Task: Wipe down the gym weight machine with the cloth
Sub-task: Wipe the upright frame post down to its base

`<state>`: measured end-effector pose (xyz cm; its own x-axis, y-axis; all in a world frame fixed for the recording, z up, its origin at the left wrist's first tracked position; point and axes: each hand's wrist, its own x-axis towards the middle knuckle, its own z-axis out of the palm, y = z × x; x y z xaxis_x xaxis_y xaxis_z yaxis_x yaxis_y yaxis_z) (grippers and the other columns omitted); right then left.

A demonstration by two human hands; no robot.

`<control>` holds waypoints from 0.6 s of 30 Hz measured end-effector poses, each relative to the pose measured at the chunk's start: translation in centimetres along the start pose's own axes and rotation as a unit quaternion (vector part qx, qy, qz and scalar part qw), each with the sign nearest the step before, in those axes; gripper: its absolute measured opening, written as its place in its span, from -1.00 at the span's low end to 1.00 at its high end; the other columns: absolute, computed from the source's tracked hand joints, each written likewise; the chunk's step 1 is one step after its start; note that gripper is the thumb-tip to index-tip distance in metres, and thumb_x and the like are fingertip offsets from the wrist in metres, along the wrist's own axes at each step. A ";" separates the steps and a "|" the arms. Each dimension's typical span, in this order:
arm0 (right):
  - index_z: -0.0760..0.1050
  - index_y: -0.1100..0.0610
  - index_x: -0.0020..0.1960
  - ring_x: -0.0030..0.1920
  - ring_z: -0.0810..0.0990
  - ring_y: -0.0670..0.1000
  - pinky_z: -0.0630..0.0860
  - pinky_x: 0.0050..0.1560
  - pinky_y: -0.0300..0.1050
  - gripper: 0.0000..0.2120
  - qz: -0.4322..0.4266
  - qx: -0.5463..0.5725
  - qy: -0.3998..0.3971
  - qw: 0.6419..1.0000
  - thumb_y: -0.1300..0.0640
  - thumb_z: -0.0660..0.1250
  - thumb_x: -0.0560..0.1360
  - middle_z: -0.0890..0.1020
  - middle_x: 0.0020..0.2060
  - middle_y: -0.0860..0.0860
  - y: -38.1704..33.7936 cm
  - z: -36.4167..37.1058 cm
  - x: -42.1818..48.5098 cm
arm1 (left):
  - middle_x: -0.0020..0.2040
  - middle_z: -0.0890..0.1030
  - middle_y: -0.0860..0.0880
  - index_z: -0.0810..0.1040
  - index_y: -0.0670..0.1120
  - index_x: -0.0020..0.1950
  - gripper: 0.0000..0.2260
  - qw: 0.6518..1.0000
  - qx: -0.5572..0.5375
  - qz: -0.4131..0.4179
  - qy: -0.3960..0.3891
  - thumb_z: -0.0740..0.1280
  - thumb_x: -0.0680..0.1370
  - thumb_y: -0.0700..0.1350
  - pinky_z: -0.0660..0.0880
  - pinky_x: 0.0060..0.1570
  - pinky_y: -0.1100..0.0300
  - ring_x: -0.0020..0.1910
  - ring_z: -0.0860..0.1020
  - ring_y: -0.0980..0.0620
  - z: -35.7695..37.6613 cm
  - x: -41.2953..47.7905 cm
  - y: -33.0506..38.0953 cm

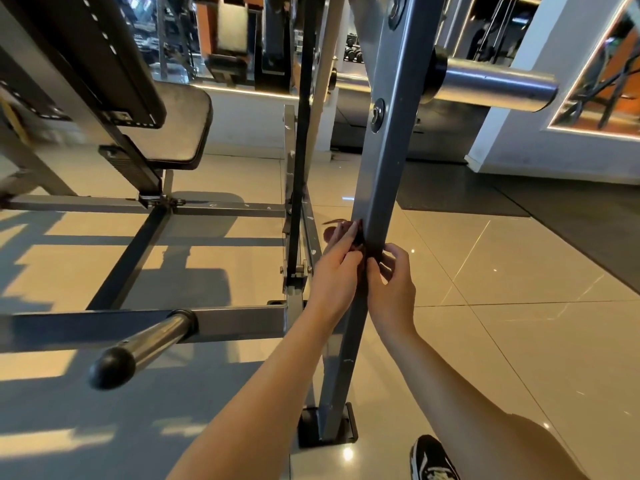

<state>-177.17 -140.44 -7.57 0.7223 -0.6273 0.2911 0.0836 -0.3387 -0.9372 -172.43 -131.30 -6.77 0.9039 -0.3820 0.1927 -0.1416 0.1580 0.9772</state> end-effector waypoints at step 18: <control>0.33 -0.11 0.40 0.09 0.53 -0.20 0.54 0.11 -0.27 -0.66 -0.015 -0.057 0.013 0.998 0.08 0.29 0.66 0.50 0.14 -0.24 0.6 0.4 -0.6 | 0.52 0.33 0.19 0.31 0.35 0.51 -0.56 0.996 0.063 -0.047 0.033 0.14 0.67 -0.03 0.48 0.35 0.03 0.37 0.41 0.17 0.3 -1.7 -3.7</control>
<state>-177.26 -140.02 -8.39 0.7019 -0.6340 0.3245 0.0246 -0.4338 -0.9007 -173.53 -131.52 -10.65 0.9399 -0.3274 0.0971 -0.1003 0.0071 0.9949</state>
